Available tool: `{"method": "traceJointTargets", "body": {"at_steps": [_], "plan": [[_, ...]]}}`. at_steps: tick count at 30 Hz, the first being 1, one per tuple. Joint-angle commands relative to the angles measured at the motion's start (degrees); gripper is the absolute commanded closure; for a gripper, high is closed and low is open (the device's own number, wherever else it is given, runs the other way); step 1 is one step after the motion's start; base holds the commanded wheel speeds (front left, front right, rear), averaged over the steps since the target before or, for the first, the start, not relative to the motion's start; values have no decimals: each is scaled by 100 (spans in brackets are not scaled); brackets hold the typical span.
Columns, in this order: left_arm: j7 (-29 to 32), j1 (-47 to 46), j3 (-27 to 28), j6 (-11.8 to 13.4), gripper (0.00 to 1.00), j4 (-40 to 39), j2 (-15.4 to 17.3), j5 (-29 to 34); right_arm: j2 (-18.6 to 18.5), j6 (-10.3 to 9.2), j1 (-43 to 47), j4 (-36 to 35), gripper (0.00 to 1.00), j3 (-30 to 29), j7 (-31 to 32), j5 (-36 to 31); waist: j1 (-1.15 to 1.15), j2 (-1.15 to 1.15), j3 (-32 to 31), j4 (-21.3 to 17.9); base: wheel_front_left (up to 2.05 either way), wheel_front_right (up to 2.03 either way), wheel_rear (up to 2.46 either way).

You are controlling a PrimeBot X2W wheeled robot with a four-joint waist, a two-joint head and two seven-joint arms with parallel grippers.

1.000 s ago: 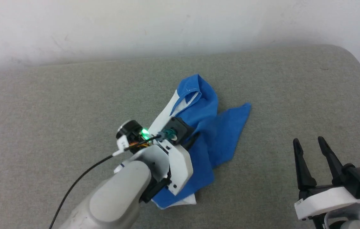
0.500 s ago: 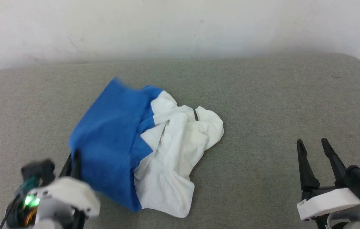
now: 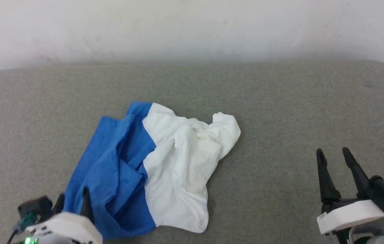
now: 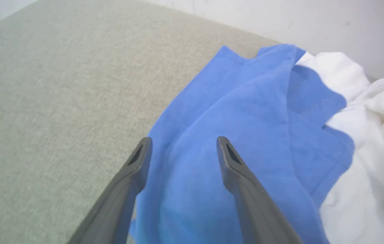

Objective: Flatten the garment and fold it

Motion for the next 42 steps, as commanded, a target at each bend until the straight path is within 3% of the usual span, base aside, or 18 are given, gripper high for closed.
{"method": "traceJointTargets", "body": {"at_steps": [1, 4, 11, 14, 21, 22, 23, 27, 32, 37, 42], "plan": [[-51, -253, -67, -92, 0, -96, 40, 120, 7, -4, -17, -12, 0, -3, 24, -31, 0, 0, -32, 28, 0, 0, 0], [146, -645, -364, -412, 0, -341, 86, 178, 7, -4, 1, -26, 0, -5, 49, -30, 0, 0, -66, 66, 0, 0, 0], [1408, -1417, -1306, -1261, 0, -388, 264, 169, 7, -4, -31, -16, 0, 52, 42, 23, 0, 0, -49, 72, 0, 0, 0], [1834, -1662, -1606, -1410, 0, -58, 363, 317, 7, -4, -35, 38, 0, 50, 22, 44, 0, 0, -24, 37, 0, 0, 0], [2405, -2080, -2048, -1433, 0, 558, 689, 903, 7, -4, -71, 138, 0, 68, -33, 101, 0, 0, -14, -86, 0, 0, 0], [2343, -2145, -2068, -1441, 65, 554, 713, 982, 7, -4, -74, 149, 0, 70, -39, 110, 0, 0, -13, -99, 0, 0, 0], [2270, -2217, -2083, -1427, 100, 555, 738, 1080, 7, -4, -80, 160, 0, 68, -47, 120, 0, 0, -8, -110, 0, 0, 0], [1618, -2660, -2056, -1322, 100, 410, 614, 1455, 7, -4, -106, 188, 0, 56, -71, 154, 0, 0, 8, -134, 0, 0, 0], [770, -3267, -2180, -1386, 100, 311, -107, 1577, 7, -4, -159, 224, 0, 94, -66, 151, 0, 0, 24, -203, 0, 0, 0], [586, -3371, -2631, -1652, 100, 673, -831, 1458, 7, -4, -203, 221, 0, 125, -60, 170, 0, 0, 55, -375, 0, 0, 0], [545, -3235, -2965, -1863, 100, 1055, -1151, 1379, 7, -4, -189, 227, 0, 127, -54, 147, 0, 0, 85, -480, 0, 0, 0]]}}
